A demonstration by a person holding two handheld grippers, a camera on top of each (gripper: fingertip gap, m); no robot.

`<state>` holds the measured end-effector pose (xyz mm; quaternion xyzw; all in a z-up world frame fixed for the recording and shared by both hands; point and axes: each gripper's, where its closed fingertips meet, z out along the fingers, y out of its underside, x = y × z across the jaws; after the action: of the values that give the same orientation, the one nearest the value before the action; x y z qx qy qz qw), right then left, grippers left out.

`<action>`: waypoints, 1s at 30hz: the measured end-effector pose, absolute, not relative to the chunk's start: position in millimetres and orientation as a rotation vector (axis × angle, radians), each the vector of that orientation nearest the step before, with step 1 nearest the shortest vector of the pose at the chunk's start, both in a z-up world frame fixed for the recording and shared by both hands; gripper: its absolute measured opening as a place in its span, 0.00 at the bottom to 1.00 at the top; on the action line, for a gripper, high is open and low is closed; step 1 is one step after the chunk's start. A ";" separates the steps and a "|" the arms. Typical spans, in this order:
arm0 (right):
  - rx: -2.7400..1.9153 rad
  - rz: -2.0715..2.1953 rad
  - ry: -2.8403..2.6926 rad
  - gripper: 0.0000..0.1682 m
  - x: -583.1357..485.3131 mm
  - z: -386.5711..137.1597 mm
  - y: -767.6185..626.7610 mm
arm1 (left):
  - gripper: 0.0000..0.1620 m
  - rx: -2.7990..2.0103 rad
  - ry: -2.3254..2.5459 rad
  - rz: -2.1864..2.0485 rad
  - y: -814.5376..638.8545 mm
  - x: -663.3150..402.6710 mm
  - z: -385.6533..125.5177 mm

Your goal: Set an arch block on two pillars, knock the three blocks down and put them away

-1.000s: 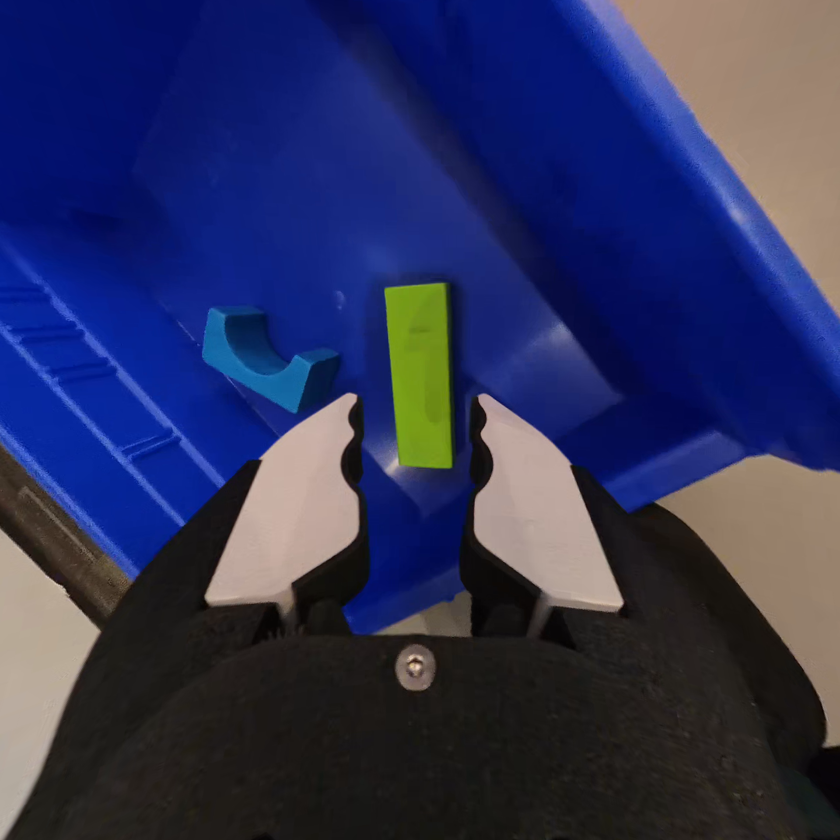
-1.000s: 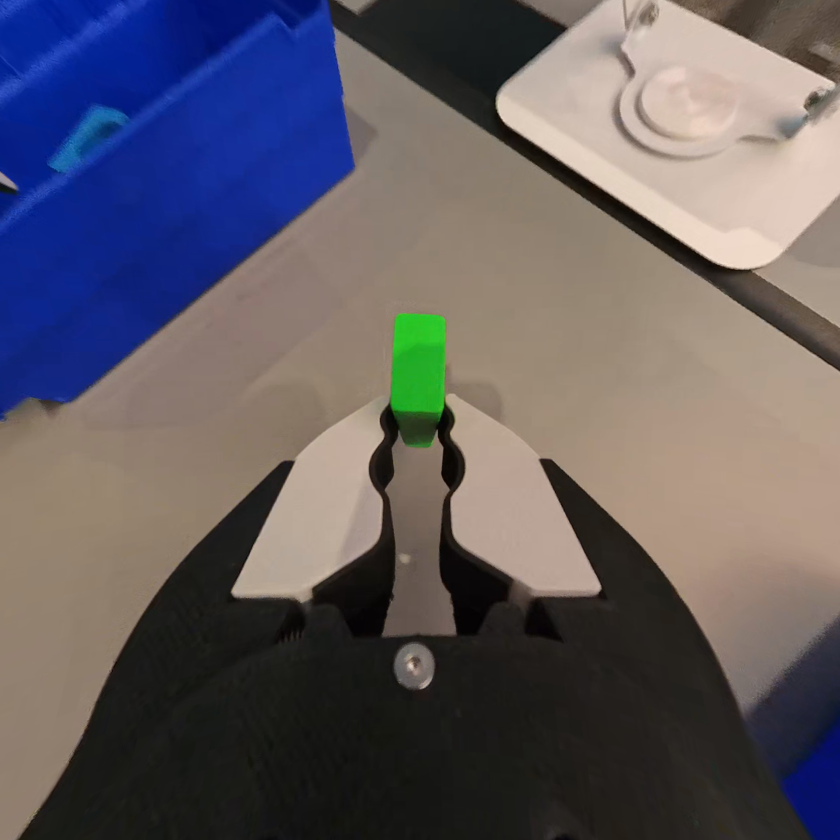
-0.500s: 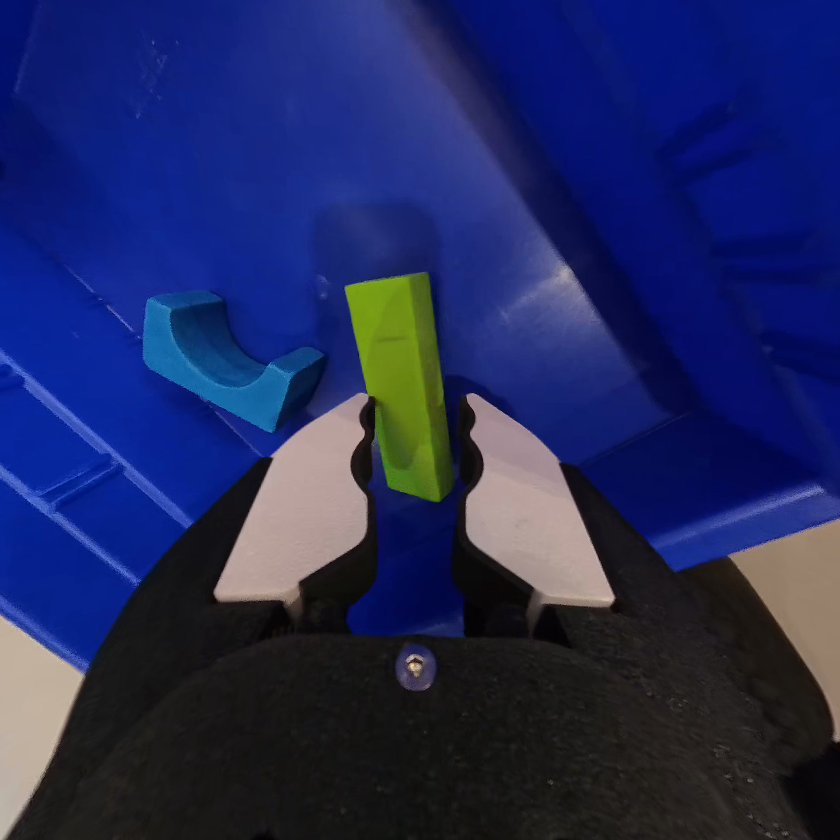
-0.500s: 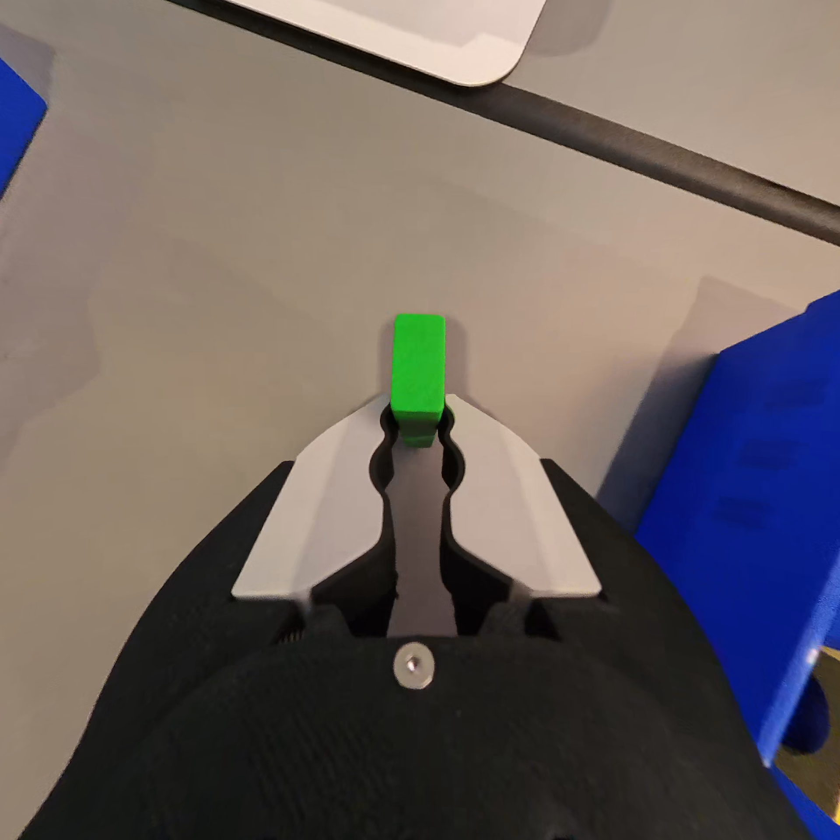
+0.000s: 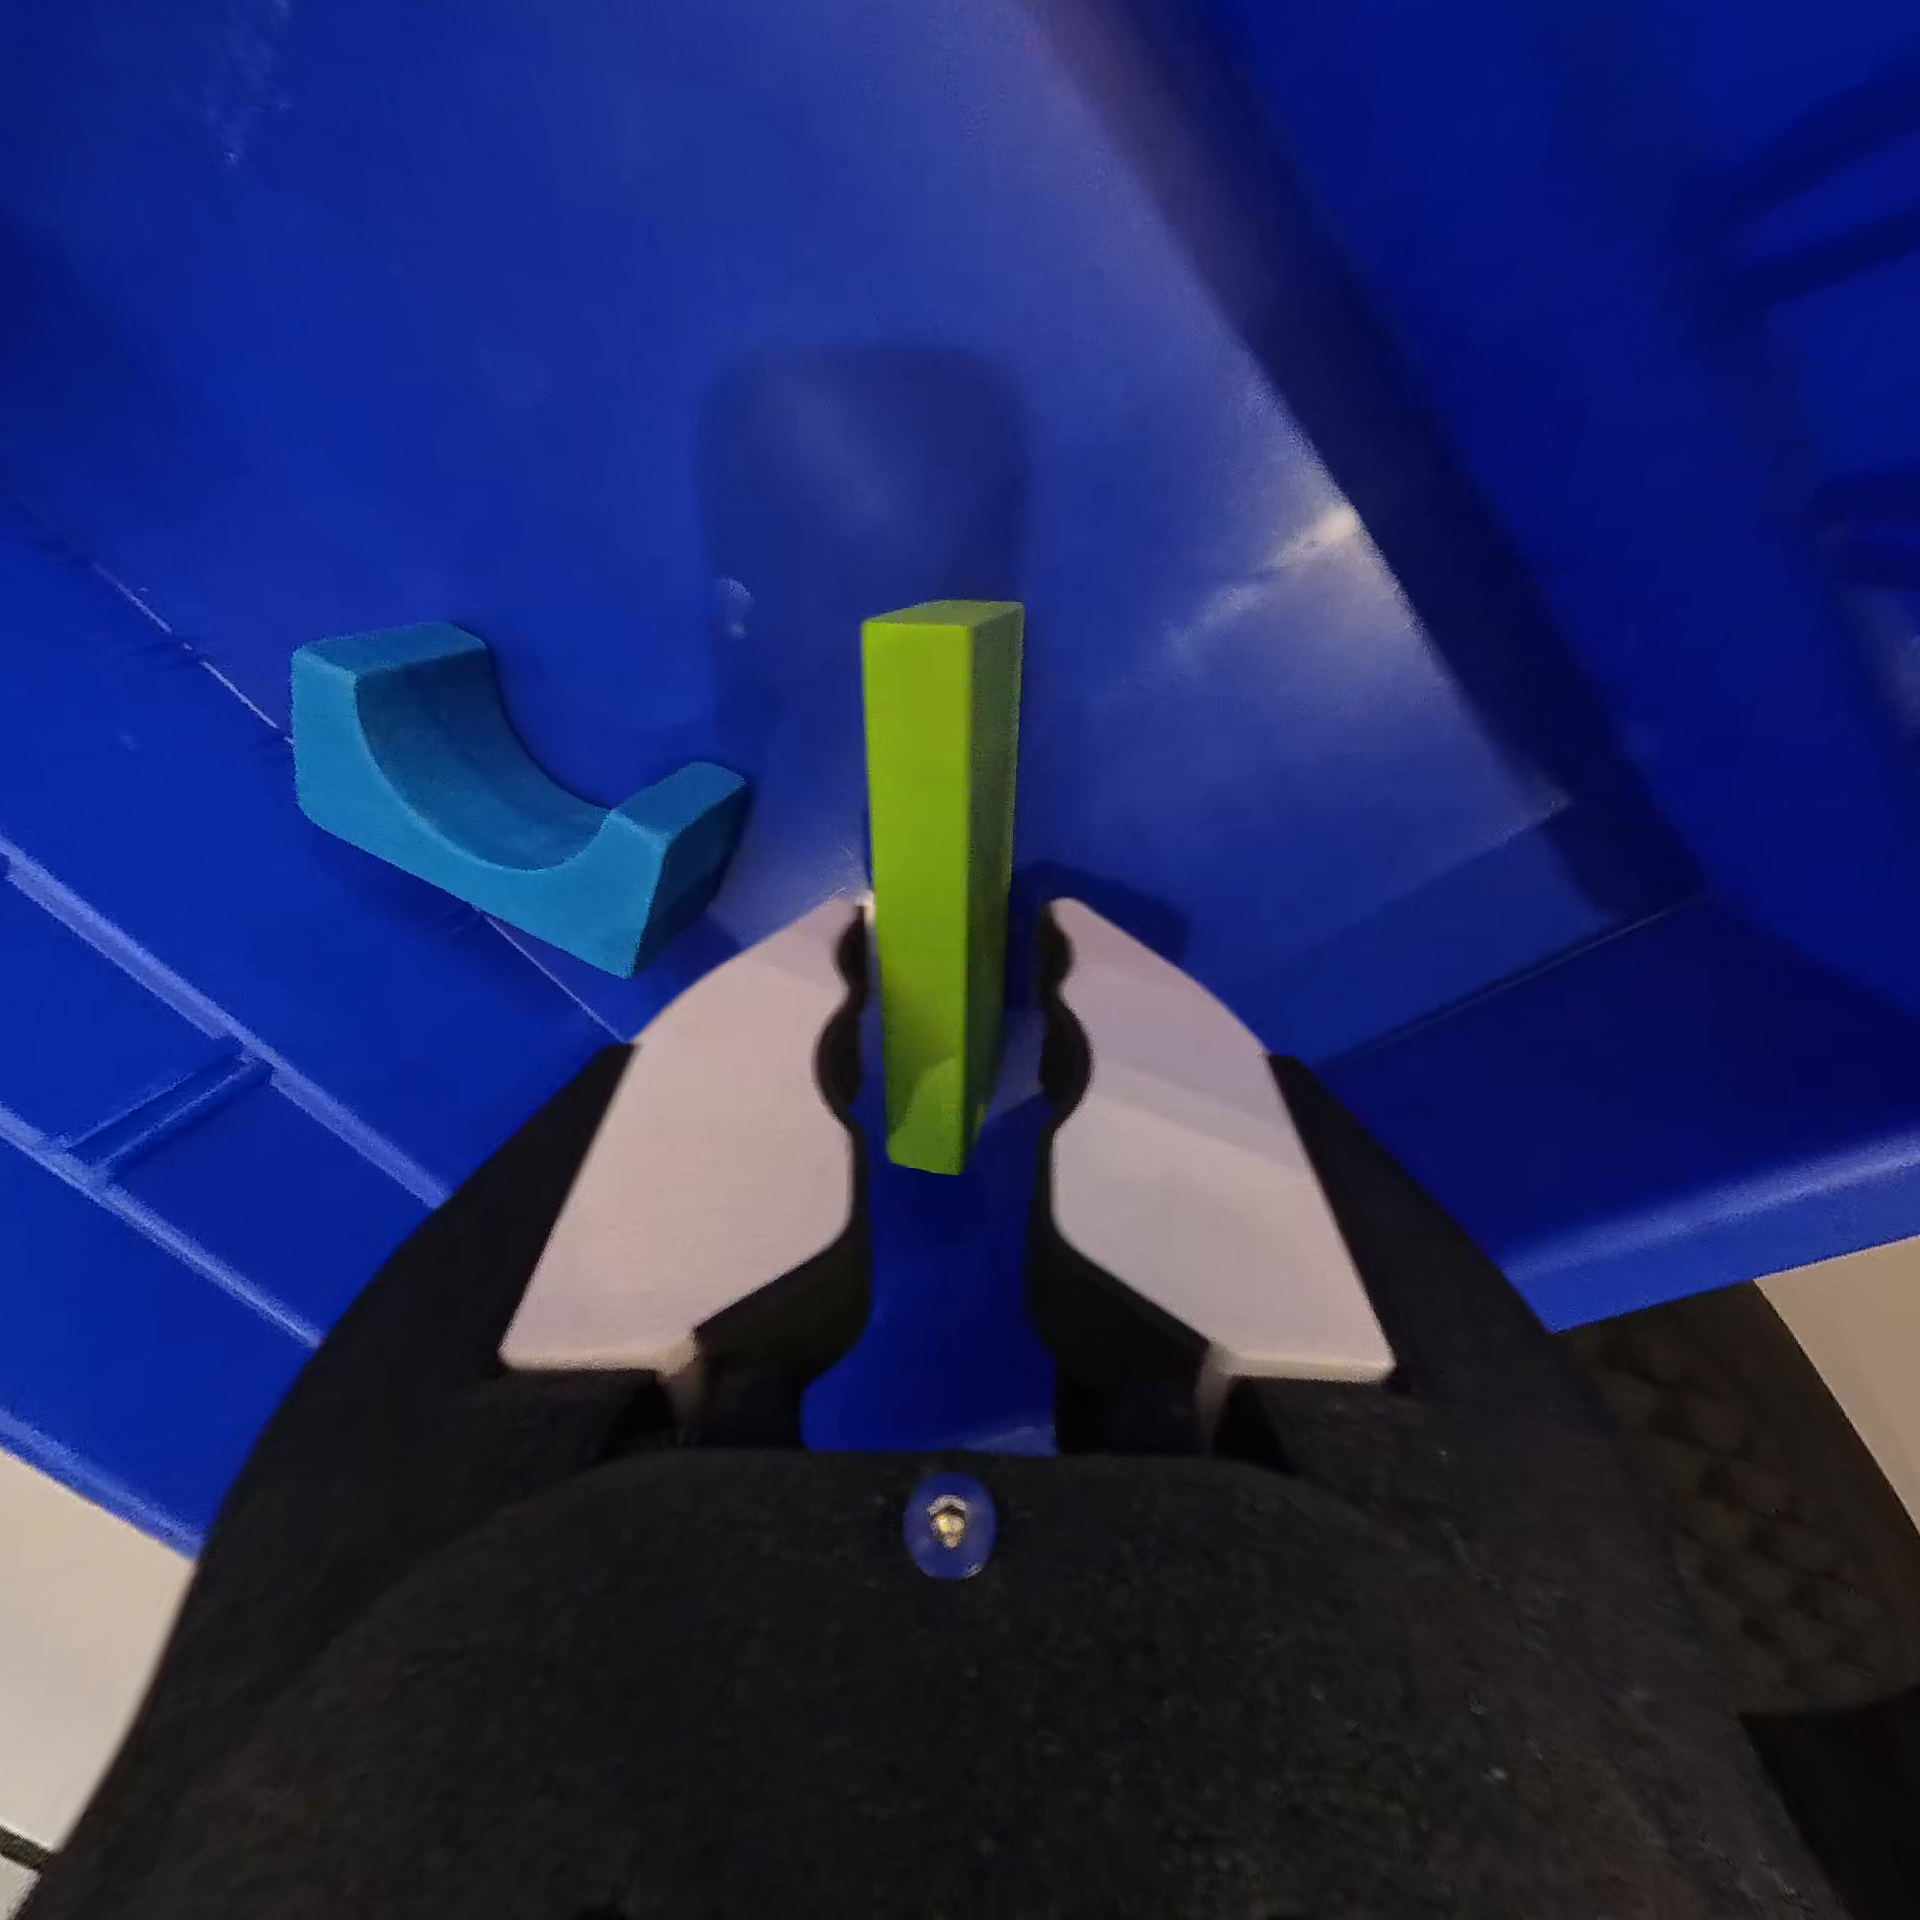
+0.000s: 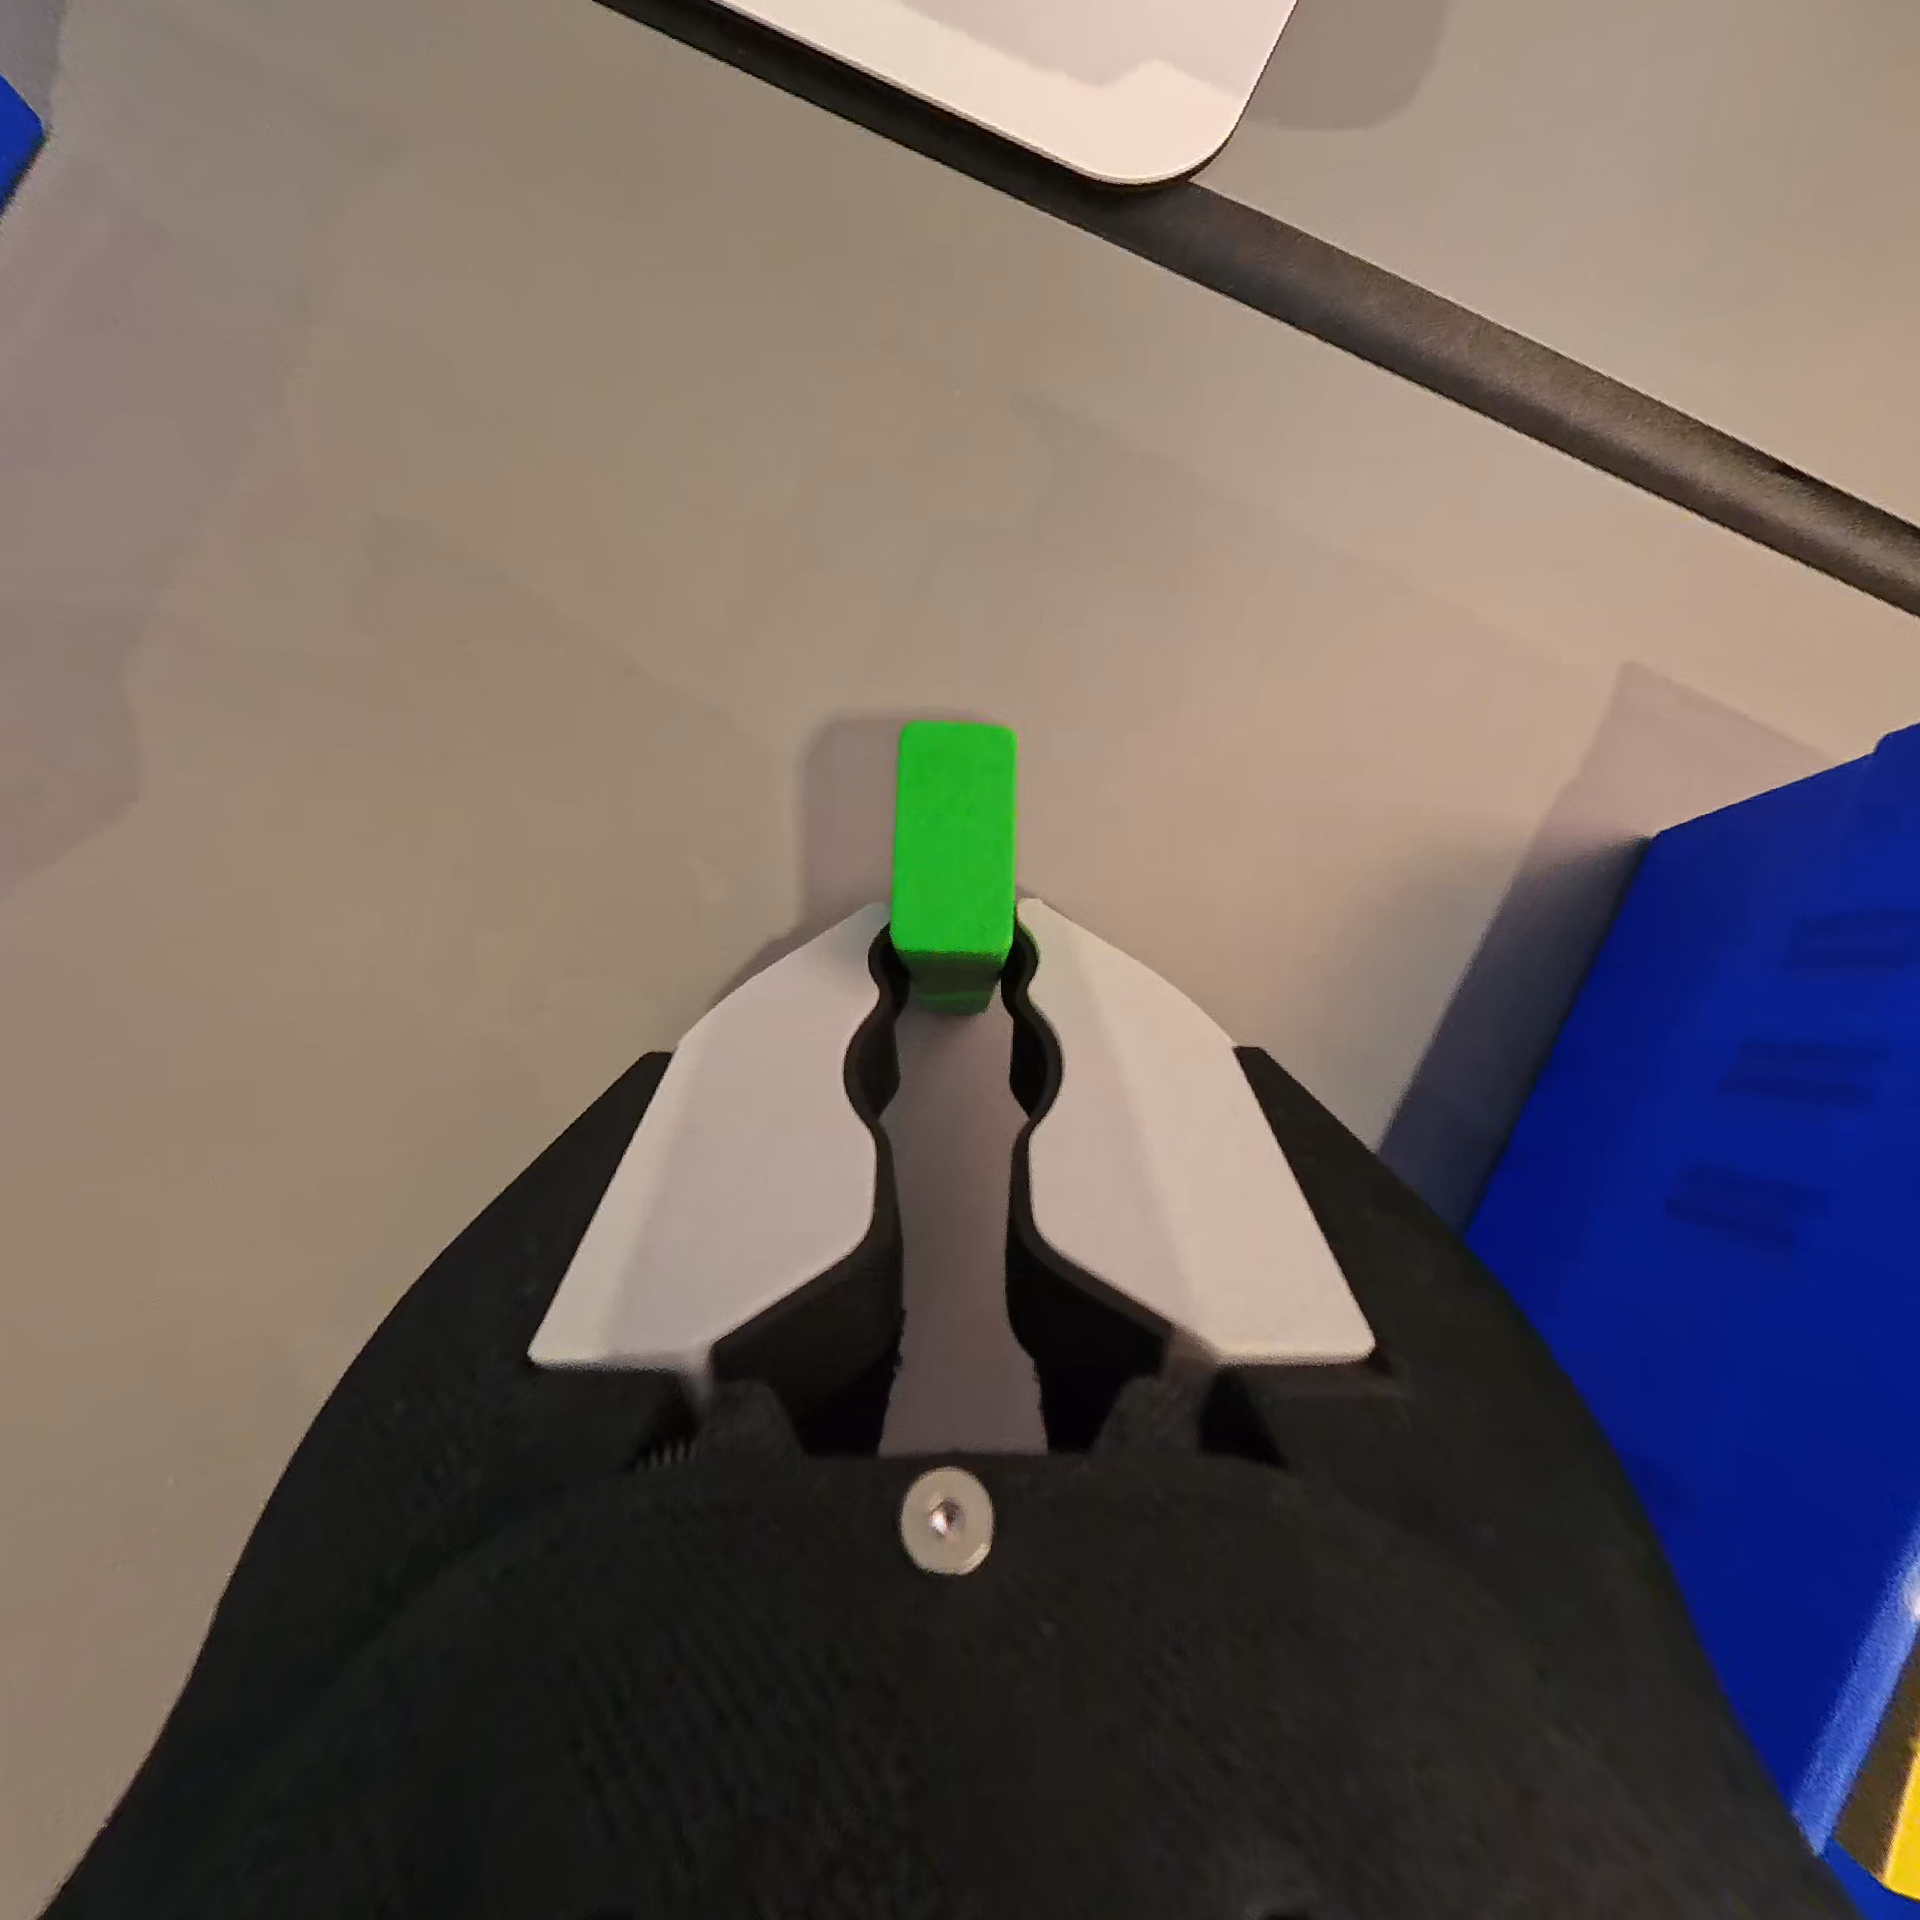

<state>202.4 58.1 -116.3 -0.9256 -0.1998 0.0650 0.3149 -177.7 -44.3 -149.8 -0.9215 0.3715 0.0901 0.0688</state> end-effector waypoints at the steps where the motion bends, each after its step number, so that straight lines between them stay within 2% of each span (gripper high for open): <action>1: -2.441 0.172 -0.529 0.11 202.6 -116.4 57.9 | 0.10 -2.777 1.130 0.260 -44.0 -177.8 -150.6; 8: -2.472 0.192 -0.555 0.14 201.4 -120.7 54.2 | 0.10 -2.752 1.119 0.233 -41.8 -176.9 -139.6; 13: -2.438 0.209 -0.549 0.30 200.8 -112.2 56.1 | 0.10 -2.657 1.046 0.240 -37.7 -177.0 -101.4; 17: -2.323 0.171 -0.515 0.35 207.6 -78.8 60.9 | 0.10 -2.499 0.947 0.208 -32.8 -162.3 -47.3; 21: -2.079 0.210 -0.526 0.36 198.7 -12.4 53.4 | 0.10 -2.212 0.907 -0.134 -39.4 -90.8 7.9; 26: -1.525 0.977 -0.888 0.35 92.2 69.4 -44.1 | 0.10 -1.865 1.038 -0.780 -89.1 28.8 41.9; 29: -1.401 1.278 -1.006 0.35 70.0 80.1 -84.3 | 0.10 -1.773 1.122 -0.978 -109.3 67.1 45.3; 30: -1.369 1.325 -1.015 0.32 69.1 82.2 -89.6 | 0.10 -1.759 1.142 -0.986 -110.6 74.3 43.8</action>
<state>69.1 -89.6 82.2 -0.5592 -0.4145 0.5411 0.4719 74.3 -110.6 43.8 -0.6954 0.4517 -0.3898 0.4005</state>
